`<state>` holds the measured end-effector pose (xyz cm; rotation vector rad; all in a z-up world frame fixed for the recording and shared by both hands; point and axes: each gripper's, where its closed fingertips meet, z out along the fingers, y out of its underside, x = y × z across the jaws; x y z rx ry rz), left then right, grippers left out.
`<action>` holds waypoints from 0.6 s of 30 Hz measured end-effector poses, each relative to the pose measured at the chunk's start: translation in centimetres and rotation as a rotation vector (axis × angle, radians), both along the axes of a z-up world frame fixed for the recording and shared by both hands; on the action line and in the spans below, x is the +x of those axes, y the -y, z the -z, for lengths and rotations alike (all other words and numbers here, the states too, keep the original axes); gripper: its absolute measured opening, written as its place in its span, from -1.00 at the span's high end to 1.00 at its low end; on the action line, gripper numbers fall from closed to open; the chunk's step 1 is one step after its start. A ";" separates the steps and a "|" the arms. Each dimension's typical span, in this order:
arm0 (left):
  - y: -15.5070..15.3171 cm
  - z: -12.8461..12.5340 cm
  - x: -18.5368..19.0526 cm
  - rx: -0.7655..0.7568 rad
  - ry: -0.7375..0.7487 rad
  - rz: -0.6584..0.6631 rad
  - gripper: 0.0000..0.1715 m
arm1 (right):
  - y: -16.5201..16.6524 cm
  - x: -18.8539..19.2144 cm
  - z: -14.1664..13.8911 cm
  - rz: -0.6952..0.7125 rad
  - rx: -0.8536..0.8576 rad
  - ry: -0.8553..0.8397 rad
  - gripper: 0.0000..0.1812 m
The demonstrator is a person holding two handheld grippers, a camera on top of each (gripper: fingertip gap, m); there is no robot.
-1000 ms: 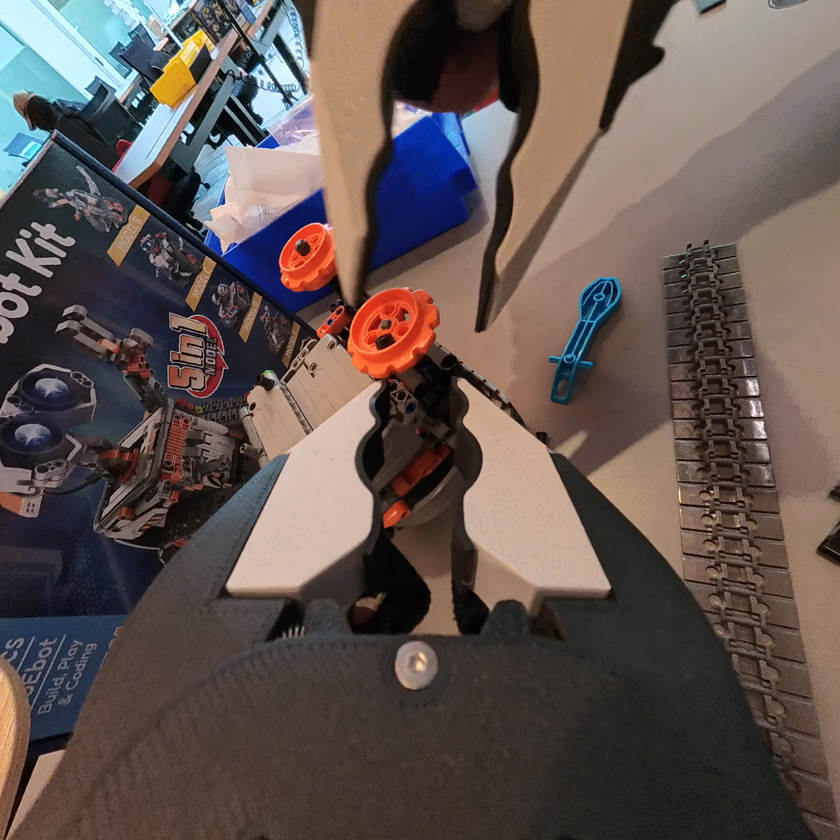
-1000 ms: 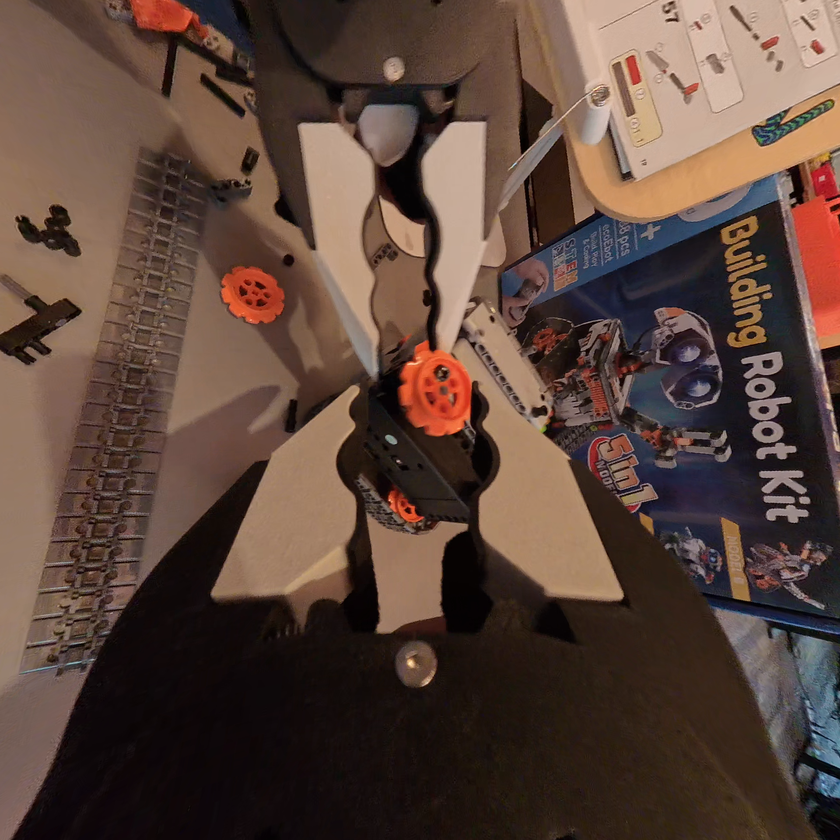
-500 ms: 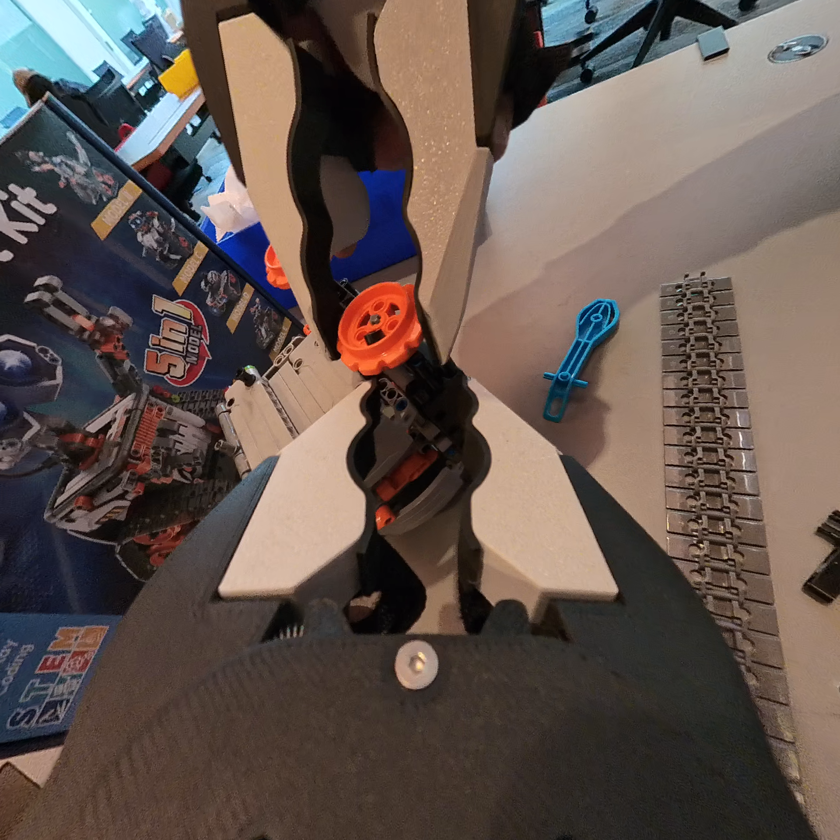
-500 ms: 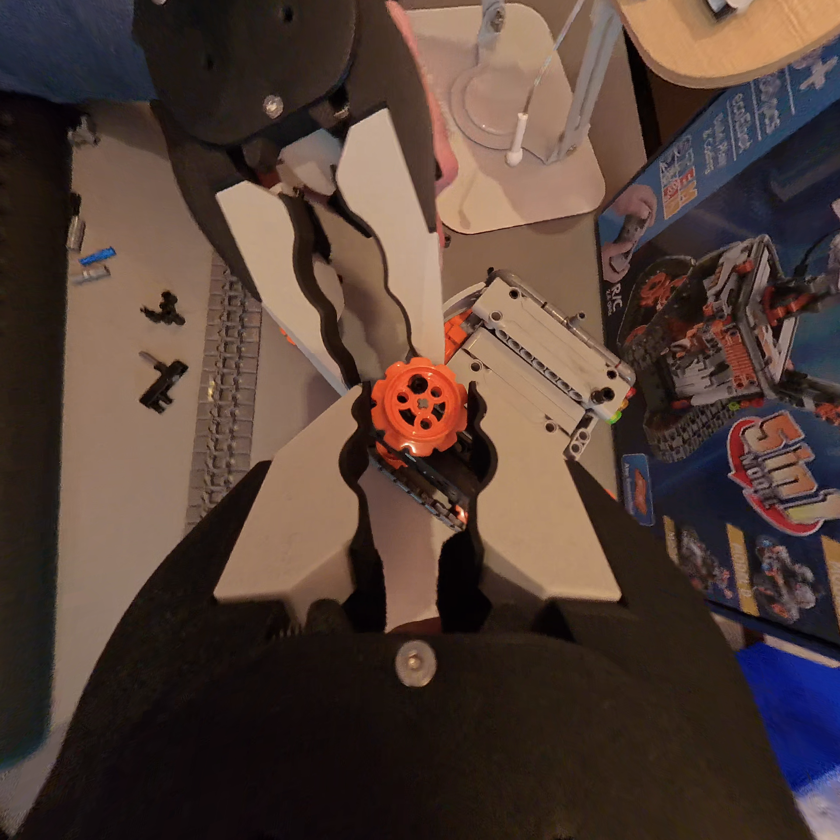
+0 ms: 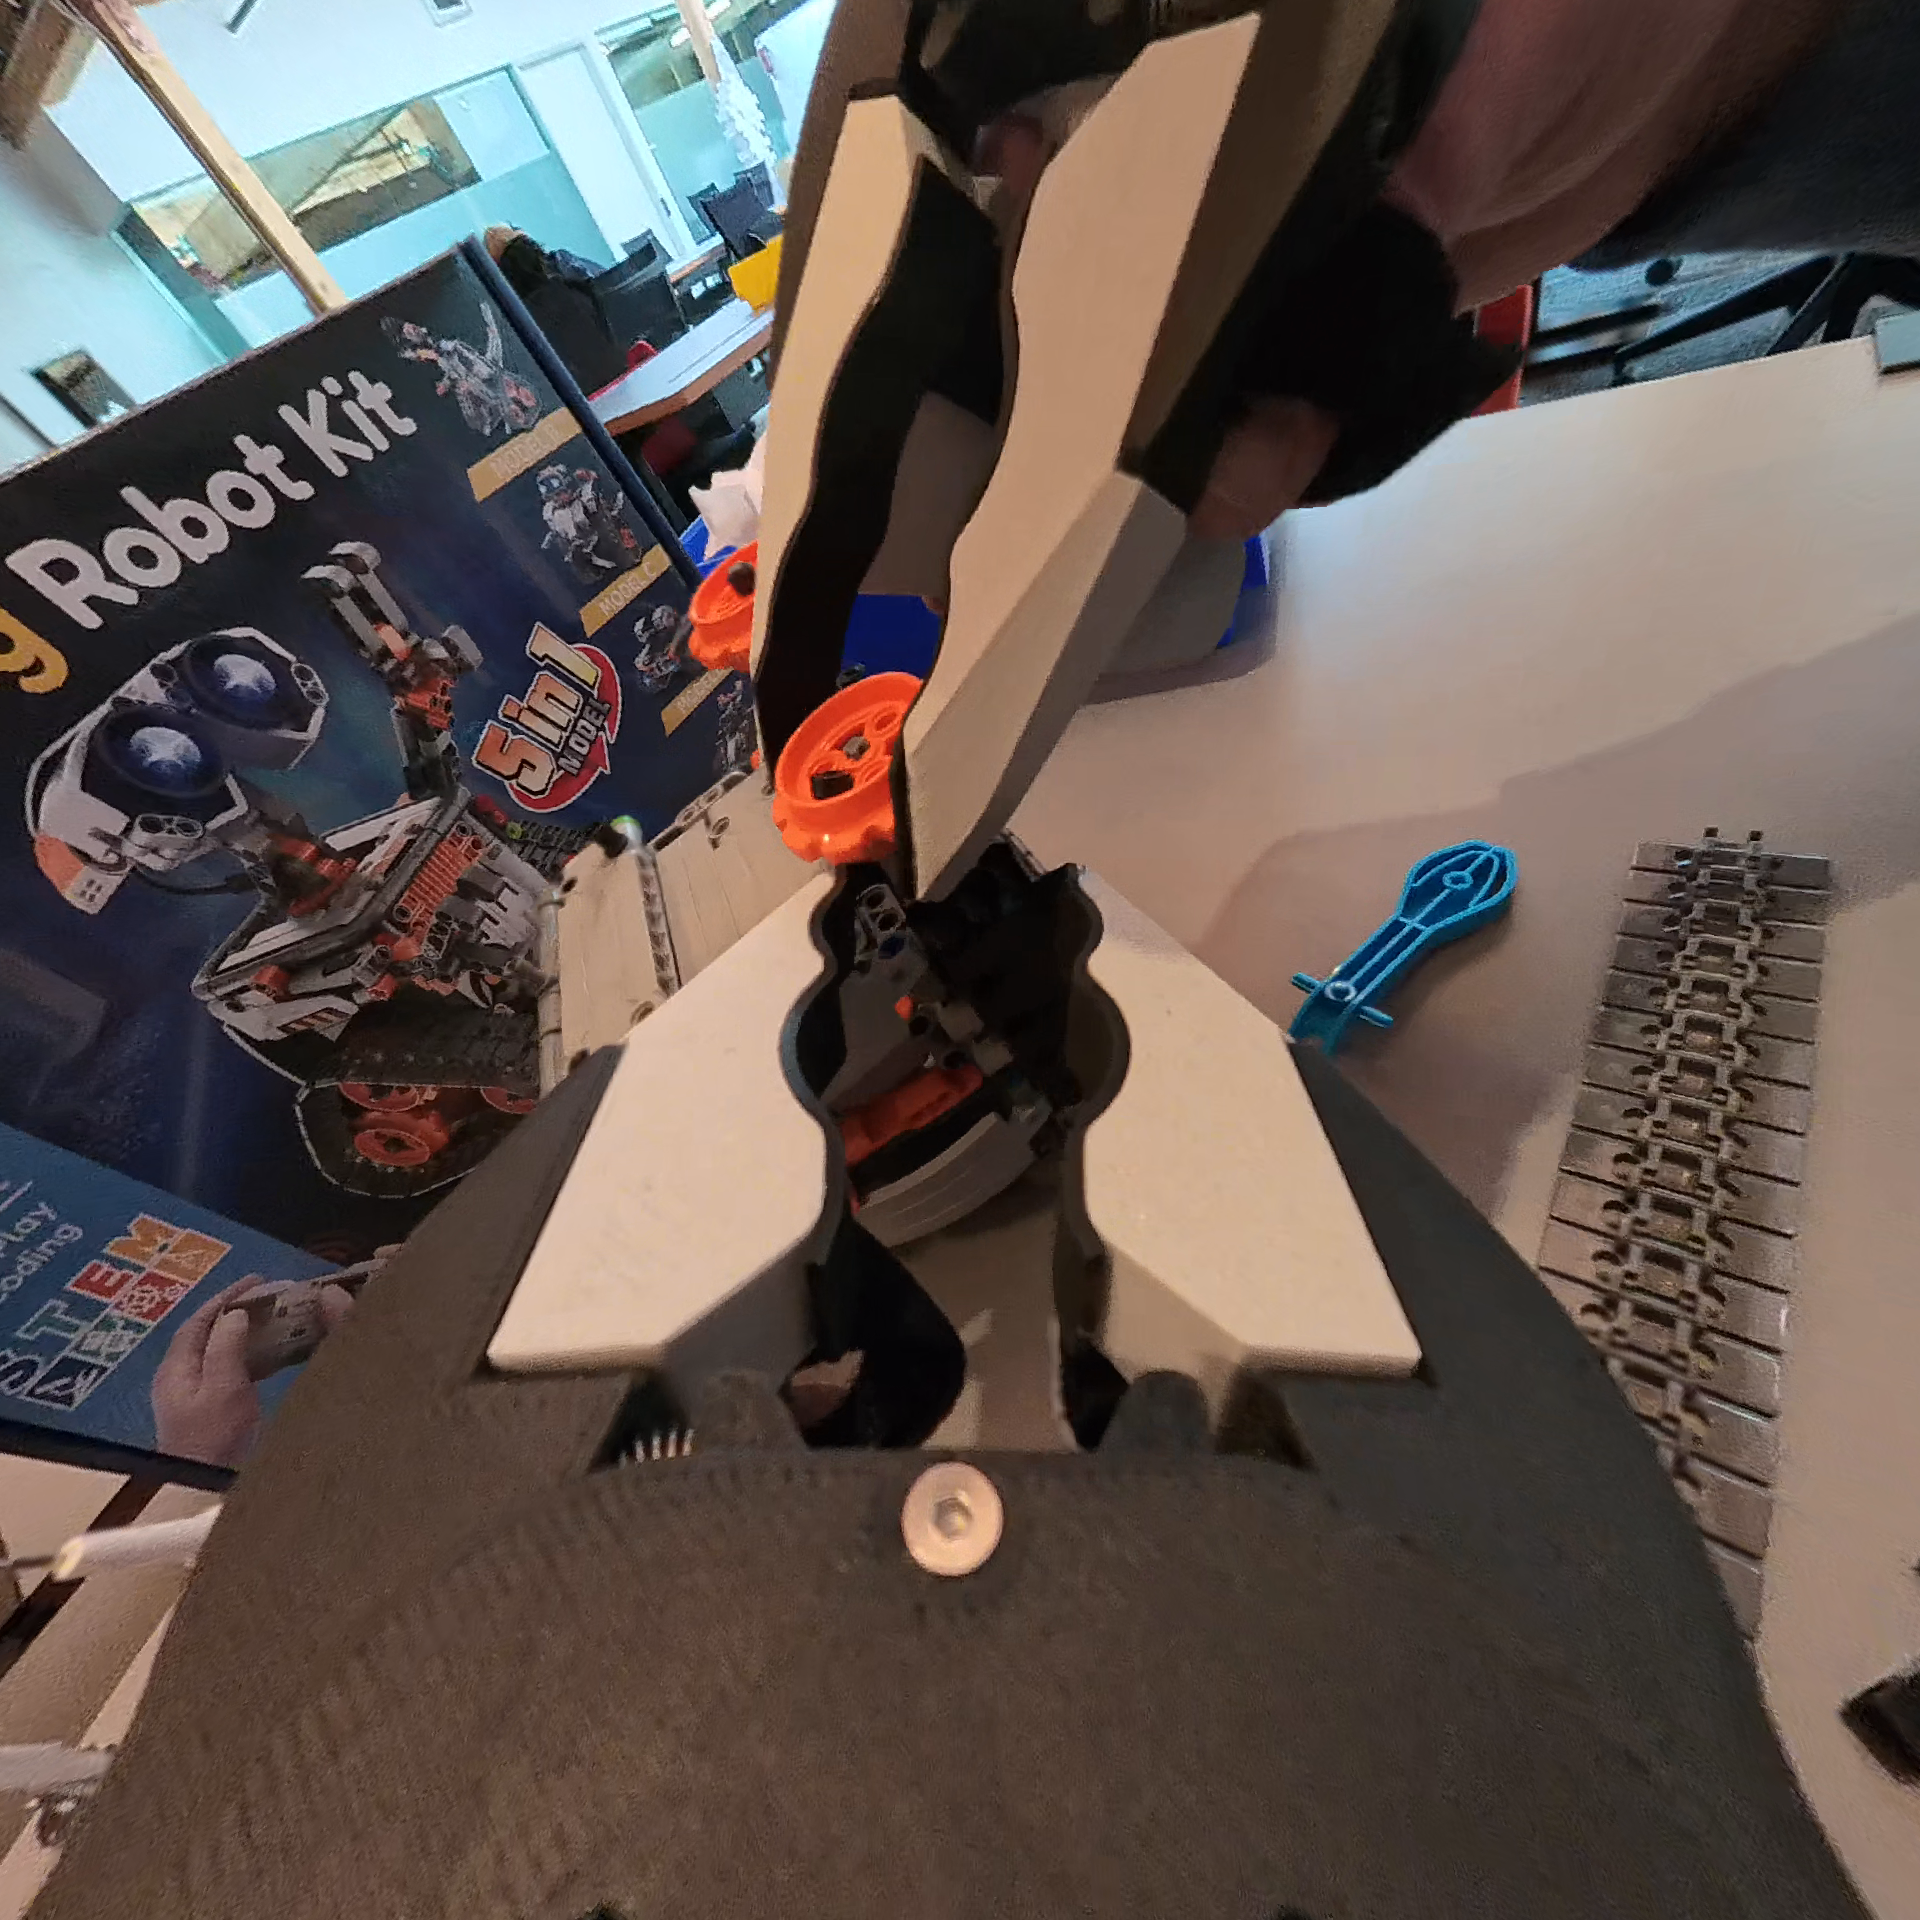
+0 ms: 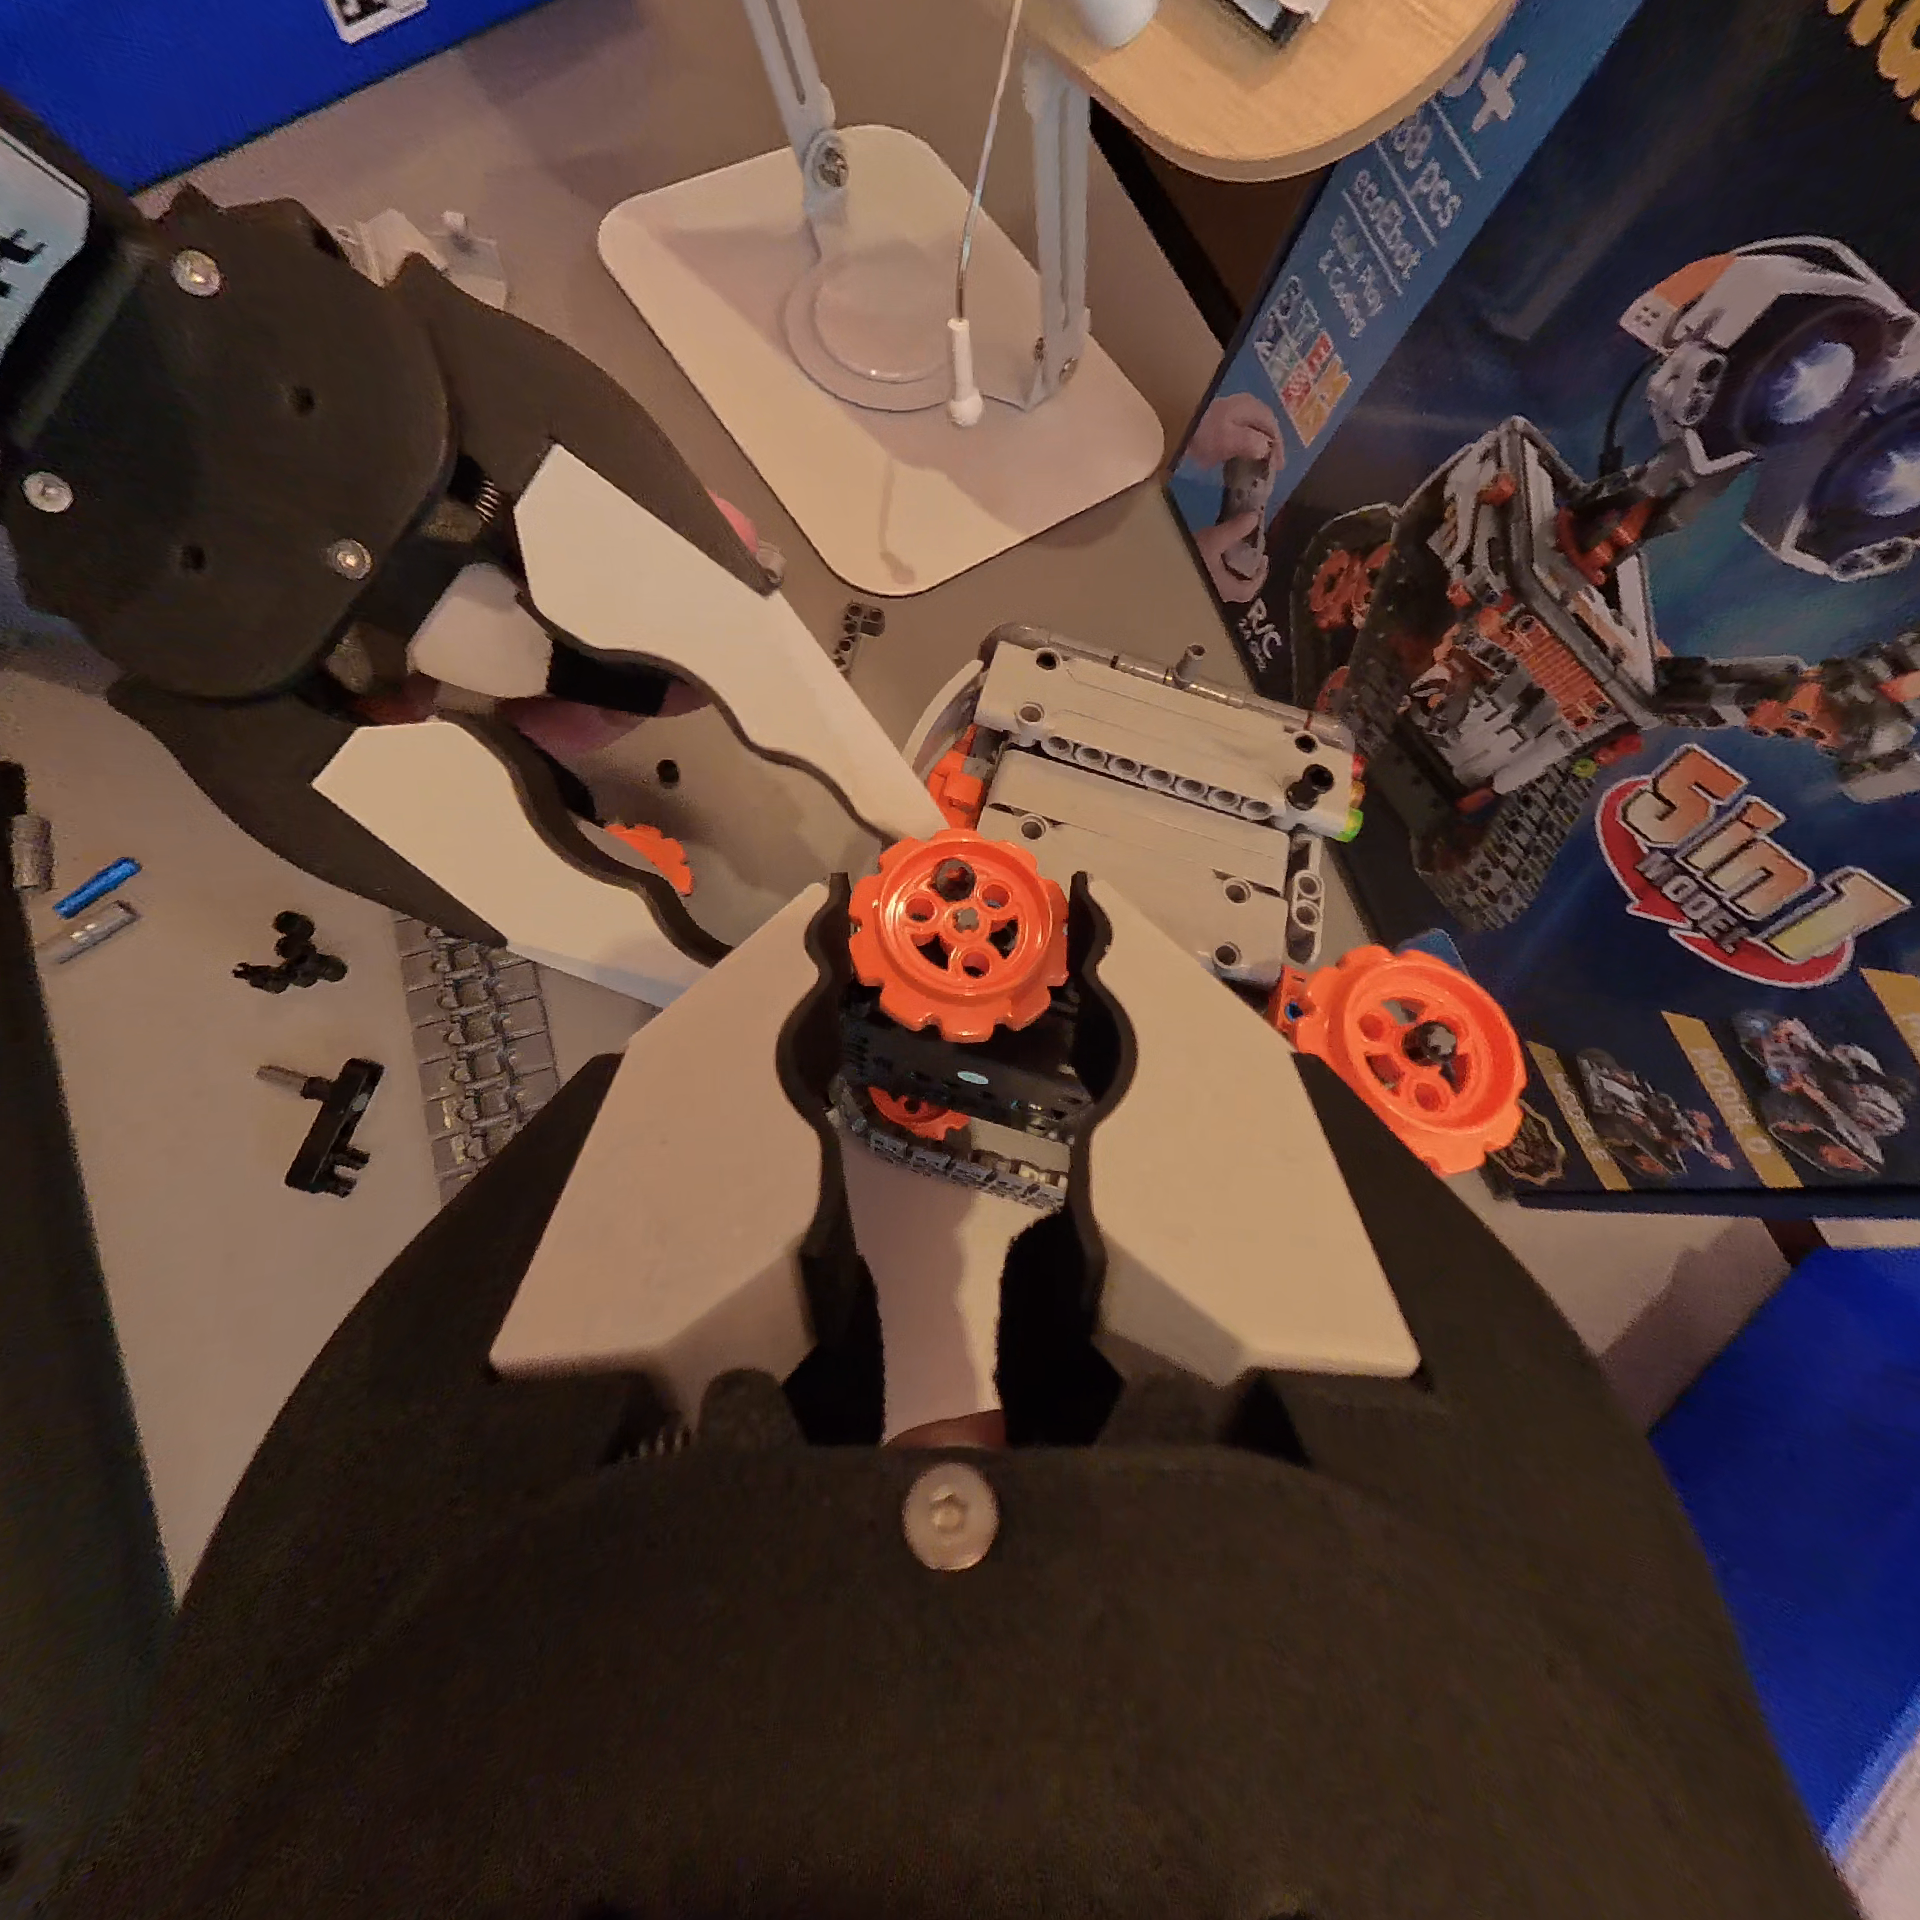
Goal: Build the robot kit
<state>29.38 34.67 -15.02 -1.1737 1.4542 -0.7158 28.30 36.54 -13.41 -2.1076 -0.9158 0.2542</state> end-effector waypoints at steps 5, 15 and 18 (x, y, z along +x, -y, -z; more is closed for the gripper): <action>-0.3 -0.6 0.1 -0.002 0.034 -0.070 0.39 | 0.1 -0.2 0.0 0.070 0.013 -0.059 0.57; -0.7 -0.1 -0.2 -0.045 0.082 -0.103 0.69 | 0.1 -0.7 0.0 0.080 0.103 -0.048 0.56; -0.8 -0.2 -0.2 -0.052 0.092 -0.103 0.75 | 0.0 -0.6 0.2 0.046 0.083 -0.031 0.55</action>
